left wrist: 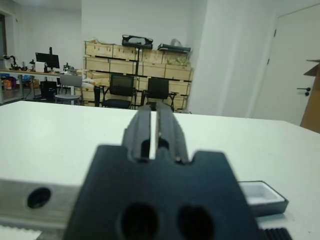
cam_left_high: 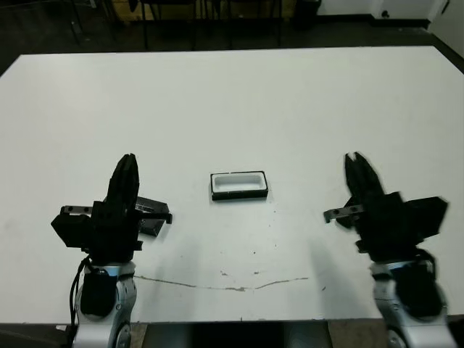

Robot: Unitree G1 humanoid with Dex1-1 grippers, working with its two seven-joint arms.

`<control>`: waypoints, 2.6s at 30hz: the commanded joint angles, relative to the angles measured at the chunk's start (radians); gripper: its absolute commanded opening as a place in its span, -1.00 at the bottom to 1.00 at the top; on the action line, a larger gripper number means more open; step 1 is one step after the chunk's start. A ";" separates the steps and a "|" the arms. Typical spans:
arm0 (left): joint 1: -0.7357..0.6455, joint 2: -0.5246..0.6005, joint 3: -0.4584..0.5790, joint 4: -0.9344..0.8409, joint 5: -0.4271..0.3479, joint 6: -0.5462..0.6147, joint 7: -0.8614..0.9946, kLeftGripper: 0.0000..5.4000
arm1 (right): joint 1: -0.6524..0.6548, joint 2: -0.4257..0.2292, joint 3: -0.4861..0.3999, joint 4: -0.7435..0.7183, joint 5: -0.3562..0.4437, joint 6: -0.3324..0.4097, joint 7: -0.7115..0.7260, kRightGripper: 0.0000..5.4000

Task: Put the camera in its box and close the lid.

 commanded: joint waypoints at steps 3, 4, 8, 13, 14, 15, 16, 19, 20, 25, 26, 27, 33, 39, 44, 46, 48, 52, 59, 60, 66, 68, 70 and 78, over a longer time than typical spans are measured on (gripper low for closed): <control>0.008 0.012 0.005 0.035 -0.010 -0.012 -0.018 -0.99 | 0.022 -0.084 -0.166 0.123 0.102 -0.131 0.100 -1.00; 0.007 0.011 0.006 0.038 -0.009 -0.017 -0.019 -0.99 | 0.013 -0.106 -0.198 0.148 0.118 -0.140 0.120 -1.00; 0.009 0.014 0.011 0.038 -0.011 -0.017 -0.021 -0.99 | -0.018 -0.223 -0.291 0.243 0.167 -0.118 0.209 -1.00; 0.009 0.016 0.016 0.035 -0.011 -0.013 -0.022 -0.99 | -0.069 -0.402 -0.334 0.388 0.208 0.009 0.313 -1.00; 0.009 0.016 0.016 0.033 -0.007 -0.010 -0.020 -0.99 | -0.083 -0.433 -0.332 0.425 0.213 0.028 0.339 -1.00; 0.010 0.016 0.016 0.030 -0.005 -0.009 -0.019 -0.99 | -0.099 -0.460 -0.327 0.464 0.215 0.043 0.364 -1.00; 0.009 0.017 0.017 0.029 -0.003 -0.010 -0.018 -0.99 | -0.118 -0.489 -0.315 0.510 0.213 0.052 0.396 -1.00; 0.006 0.019 0.019 0.026 -0.010 -0.008 -0.022 -0.99 | -0.165 -0.553 -0.273 0.605 0.201 0.073 0.472 -1.00; 0.006 0.018 0.019 0.020 -0.010 -0.001 -0.019 -0.99 | -0.181 -0.571 -0.252 0.635 0.190 0.074 0.494 -1.00; 0.010 0.015 0.015 0.008 -0.012 0.015 -0.017 -0.99 | -0.258 -0.645 -0.130 0.773 0.103 0.057 0.587 -1.00; 0.011 0.015 0.015 0.007 -0.014 0.015 -0.018 -0.99 | -0.277 -0.655 -0.106 0.805 0.089 0.052 0.608 -1.00; 0.013 0.015 0.015 0.004 -0.012 0.017 -0.017 -0.99 | -0.296 -0.659 -0.087 0.838 0.081 0.047 0.630 -1.00; 0.020 0.014 0.015 0.007 0.006 0.001 -0.012 -0.99 | -0.381 -0.685 -0.012 0.980 0.072 0.076 0.759 -1.00; 0.029 0.012 0.010 0.006 0.016 -0.005 -0.011 -0.99 | -0.420 -0.709 0.050 1.046 0.017 0.041 0.815 -1.00; 0.033 0.010 0.005 0.008 0.012 -0.003 -0.013 -0.99 | -0.425 -0.714 0.091 1.039 -0.017 0.065 0.808 -1.00; 0.034 0.009 0.003 0.009 0.014 -0.003 -0.012 -0.99 | -0.426 -0.713 0.102 1.039 -0.018 0.063 0.815 -1.00; 0.034 0.008 0.001 0.010 0.016 -0.004 -0.010 -0.99 | -0.429 -0.711 0.110 1.044 -0.014 0.056 0.829 -1.00; 0.035 0.007 -0.003 0.011 0.021 -0.005 -0.005 -0.99 | -0.439 -0.701 0.118 1.053 0.006 0.062 0.860 -1.00; 0.038 0.005 -0.008 0.022 0.020 -0.019 -0.005 -0.99 | -0.412 -0.741 0.128 0.871 0.000 0.223 0.846 -1.00; 0.038 0.005 -0.009 0.023 0.024 -0.021 -0.003 -0.99 | -0.404 -0.749 0.129 0.836 -0.007 0.248 0.835 -1.00; 0.039 0.001 -0.017 0.024 0.037 -0.022 0.006 -0.99 | -0.351 -0.796 0.122 0.594 -0.044 0.385 0.765 -1.00; 0.038 0.000 -0.018 0.028 0.035 -0.025 0.007 -0.99 | -0.357 -0.796 0.128 0.587 -0.049 0.386 0.764 -1.00; 0.038 -0.001 -0.019 0.028 0.038 -0.023 0.010 -0.99 | -0.366 -0.789 0.138 0.595 -0.060 0.381 0.759 -1.00; 0.038 -0.002 -0.023 0.036 0.038 -0.033 0.012 -0.99 | -0.450 -0.722 0.199 0.792 -0.083 0.281 0.745 -1.00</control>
